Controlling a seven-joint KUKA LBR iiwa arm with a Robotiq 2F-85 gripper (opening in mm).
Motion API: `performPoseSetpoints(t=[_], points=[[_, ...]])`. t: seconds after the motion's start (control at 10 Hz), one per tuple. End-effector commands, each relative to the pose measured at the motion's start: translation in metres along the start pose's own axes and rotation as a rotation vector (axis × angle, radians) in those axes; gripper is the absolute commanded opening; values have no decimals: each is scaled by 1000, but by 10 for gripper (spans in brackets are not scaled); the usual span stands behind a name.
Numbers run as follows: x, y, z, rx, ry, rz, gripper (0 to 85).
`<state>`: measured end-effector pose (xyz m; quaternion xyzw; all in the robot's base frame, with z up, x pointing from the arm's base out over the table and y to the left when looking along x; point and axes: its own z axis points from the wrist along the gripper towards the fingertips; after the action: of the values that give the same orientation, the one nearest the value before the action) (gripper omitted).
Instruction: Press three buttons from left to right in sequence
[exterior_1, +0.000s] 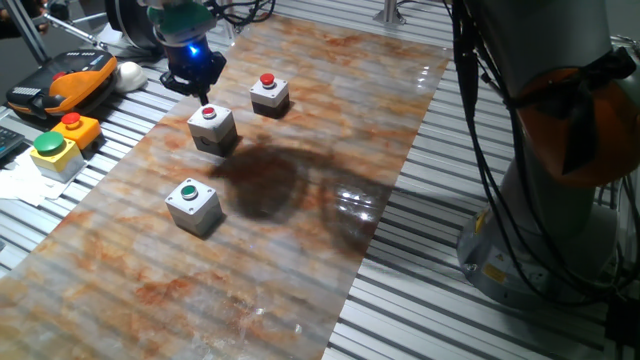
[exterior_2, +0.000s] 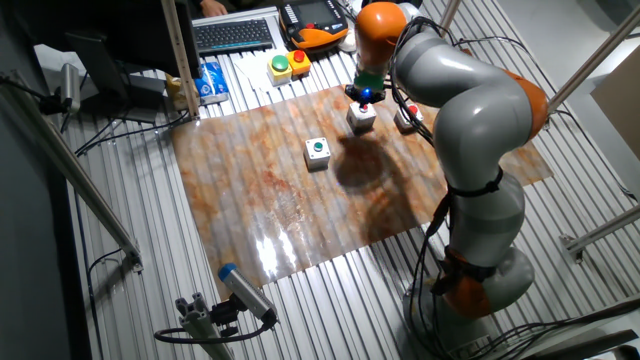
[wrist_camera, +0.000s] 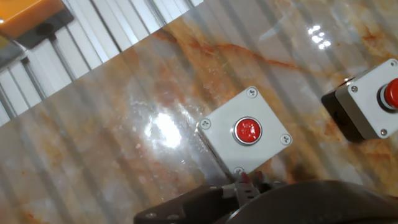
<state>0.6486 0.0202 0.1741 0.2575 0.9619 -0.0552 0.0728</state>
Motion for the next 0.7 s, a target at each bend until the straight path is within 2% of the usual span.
performPoseSetpoints(t=[0.0, 0.4, 0.6], points=[[4, 1, 1, 9, -8, 11, 340], [28, 2, 3, 14, -10, 27, 340], [35, 1, 0, 1, 13, 24, 340]])
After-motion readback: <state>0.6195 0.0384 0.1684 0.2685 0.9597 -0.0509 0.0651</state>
